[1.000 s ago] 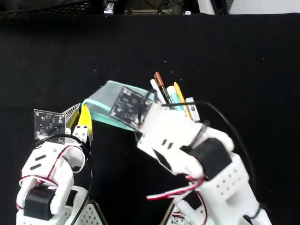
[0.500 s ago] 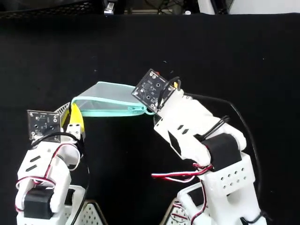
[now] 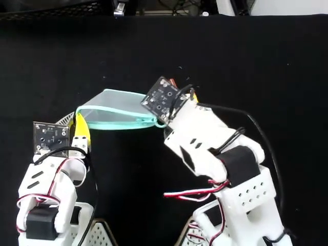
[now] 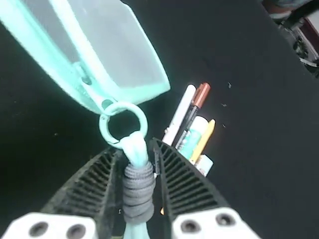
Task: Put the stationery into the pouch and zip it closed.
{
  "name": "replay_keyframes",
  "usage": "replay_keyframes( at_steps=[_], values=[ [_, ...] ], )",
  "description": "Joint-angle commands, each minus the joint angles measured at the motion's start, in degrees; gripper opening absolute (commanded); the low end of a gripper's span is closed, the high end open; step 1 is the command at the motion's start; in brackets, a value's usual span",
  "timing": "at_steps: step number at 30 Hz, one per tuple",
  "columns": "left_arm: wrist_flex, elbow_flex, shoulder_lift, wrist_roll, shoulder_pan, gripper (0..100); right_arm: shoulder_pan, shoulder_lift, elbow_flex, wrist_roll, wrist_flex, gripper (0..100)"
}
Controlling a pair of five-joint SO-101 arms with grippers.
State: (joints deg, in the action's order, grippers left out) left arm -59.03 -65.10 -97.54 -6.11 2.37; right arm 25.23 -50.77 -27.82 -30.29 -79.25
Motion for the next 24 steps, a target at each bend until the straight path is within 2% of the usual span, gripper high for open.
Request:
replay_keyframes(
  at_steps=[1,7,15,24],
  values=[
    [0.26,0.57,-0.09,-0.44,0.92,4,2.37,-1.36,0.31,2.02,0.7,1.2],
    [0.35,0.48,0.18,-0.35,-4.79,14,2.37,-1.36,0.31,2.64,0.35,1.2],
    [2.99,-3.56,0.18,-0.44,-5.67,3,2.11,-1.45,0.4,2.37,-1.32,1.2],
    [1.85,-3.21,0.09,-0.35,-6.02,3,2.37,-1.45,0.22,2.37,-2.9,1.6]
  ],
)
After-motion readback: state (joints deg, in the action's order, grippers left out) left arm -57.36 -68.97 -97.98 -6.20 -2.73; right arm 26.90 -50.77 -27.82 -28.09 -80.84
